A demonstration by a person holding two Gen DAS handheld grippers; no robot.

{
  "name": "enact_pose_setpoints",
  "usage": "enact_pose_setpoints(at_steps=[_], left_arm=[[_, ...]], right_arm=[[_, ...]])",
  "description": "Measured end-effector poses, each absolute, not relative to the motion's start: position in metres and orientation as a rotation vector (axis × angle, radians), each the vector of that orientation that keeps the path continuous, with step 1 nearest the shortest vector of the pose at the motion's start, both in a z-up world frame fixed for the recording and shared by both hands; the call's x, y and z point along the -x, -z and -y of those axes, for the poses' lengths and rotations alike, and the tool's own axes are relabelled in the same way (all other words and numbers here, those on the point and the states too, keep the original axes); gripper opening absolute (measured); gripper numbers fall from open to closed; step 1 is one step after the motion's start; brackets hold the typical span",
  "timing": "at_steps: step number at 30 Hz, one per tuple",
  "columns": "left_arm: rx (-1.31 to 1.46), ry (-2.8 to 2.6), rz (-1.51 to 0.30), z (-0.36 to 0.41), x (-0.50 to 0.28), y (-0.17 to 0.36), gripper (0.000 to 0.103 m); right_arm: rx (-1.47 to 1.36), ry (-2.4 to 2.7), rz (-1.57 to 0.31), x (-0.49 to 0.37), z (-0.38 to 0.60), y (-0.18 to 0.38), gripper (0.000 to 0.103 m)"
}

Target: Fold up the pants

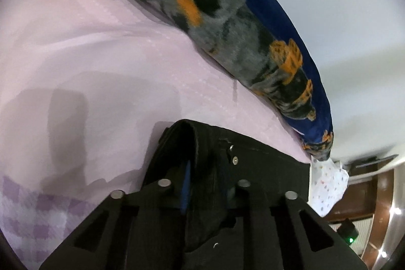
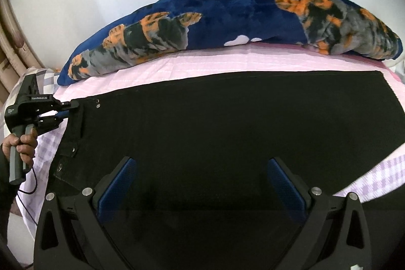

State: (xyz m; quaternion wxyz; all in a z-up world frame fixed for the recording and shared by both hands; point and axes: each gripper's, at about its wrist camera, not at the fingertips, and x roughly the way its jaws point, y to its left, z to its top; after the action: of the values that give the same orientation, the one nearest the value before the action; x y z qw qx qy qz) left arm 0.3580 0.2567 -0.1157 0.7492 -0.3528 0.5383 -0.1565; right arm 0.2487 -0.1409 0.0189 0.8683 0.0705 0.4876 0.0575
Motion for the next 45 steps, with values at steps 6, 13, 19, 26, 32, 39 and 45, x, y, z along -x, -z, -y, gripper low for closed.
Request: enact_pose_setpoints(at_steps=[6, 13, 19, 26, 32, 39, 45], left_arm=[[0.803, 0.374, -1.177, -0.253, -0.373, 0.123, 0.017], [0.771, 0.331, -1.123, -0.246, -0.368, 0.115, 0.009], [0.695, 0.402, -0.960, -0.231, -0.337, 0.055, 0.008], [0.619, 0.465, -0.834, -0.214, -0.298, -0.002, 0.007], [0.614, 0.439, -0.790, -0.212, -0.280, -0.024, 0.007], [0.595, 0.363, -0.815, -0.212, -0.276, -0.033, 0.007], [0.570, 0.323, -0.826, -0.208, -0.276, -0.034, 0.008]], right_arm=[[-0.124, -0.148, -1.021, -0.265, 0.139, -0.012, 0.103], [-0.112, -0.238, -1.043, -0.289, 0.152, -0.014, 0.103], [-0.051, -0.456, -1.094, -0.331, 0.172, -0.023, 0.103], [0.178, -0.733, -1.146, -0.394, 0.169, -0.032, 0.100], [0.270, -0.946, -1.248, -0.443, 0.158, -0.017, 0.095], [0.347, -1.105, -1.370, -0.460, 0.162, 0.009, 0.071], [0.389, -1.117, -1.428, -0.465, 0.178, 0.025, 0.050]])
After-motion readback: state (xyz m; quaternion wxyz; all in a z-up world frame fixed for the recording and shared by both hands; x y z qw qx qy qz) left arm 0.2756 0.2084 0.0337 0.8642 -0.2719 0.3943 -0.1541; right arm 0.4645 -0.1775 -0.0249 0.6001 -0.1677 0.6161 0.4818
